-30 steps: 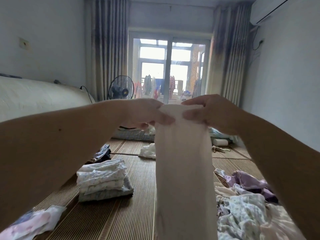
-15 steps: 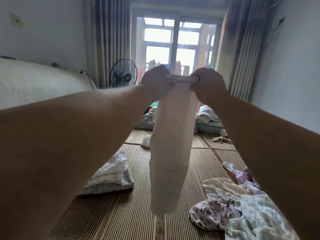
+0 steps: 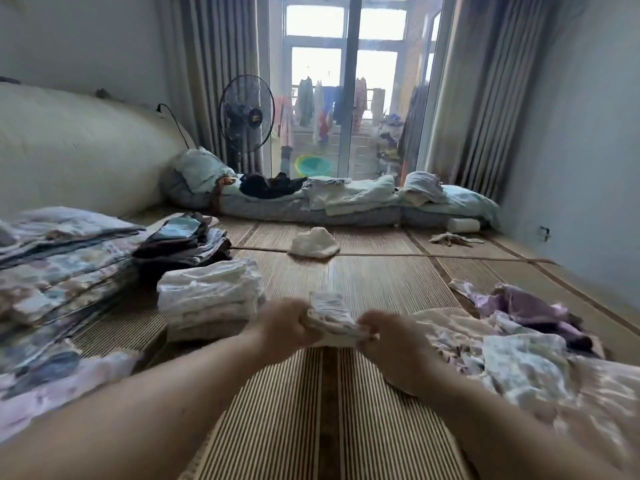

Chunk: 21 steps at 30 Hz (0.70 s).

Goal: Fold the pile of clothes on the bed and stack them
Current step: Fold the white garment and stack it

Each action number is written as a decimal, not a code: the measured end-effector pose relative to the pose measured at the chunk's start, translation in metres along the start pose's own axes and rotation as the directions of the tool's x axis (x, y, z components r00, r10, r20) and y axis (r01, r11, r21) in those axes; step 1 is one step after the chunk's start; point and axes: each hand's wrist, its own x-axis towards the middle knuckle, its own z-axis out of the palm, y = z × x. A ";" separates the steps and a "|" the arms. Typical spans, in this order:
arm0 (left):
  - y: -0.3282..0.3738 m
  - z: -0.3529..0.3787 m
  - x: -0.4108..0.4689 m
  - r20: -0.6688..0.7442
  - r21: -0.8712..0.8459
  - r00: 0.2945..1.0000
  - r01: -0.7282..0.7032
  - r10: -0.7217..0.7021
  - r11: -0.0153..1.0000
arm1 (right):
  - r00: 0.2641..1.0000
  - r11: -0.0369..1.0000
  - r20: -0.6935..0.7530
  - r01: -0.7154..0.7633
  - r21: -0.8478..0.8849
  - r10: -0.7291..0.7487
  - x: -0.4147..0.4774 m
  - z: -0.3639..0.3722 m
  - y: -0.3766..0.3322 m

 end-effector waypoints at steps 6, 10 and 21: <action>-0.014 0.068 -0.117 0.254 0.433 0.930 -0.356 0.266 0.829 | 0.922 0.979 0.370 -0.167 0.119 0.113 -0.128 0.079 0.028; -0.016 0.070 -0.144 0.325 0.187 0.836 -0.515 0.442 0.837 | 0.863 0.952 0.501 -0.206 0.226 0.068 -0.148 0.076 0.033; -0.051 0.100 -0.035 0.084 -0.409 0.980 0.200 -0.181 0.890 | 0.938 0.892 0.170 -0.340 0.298 0.301 -0.039 0.085 0.060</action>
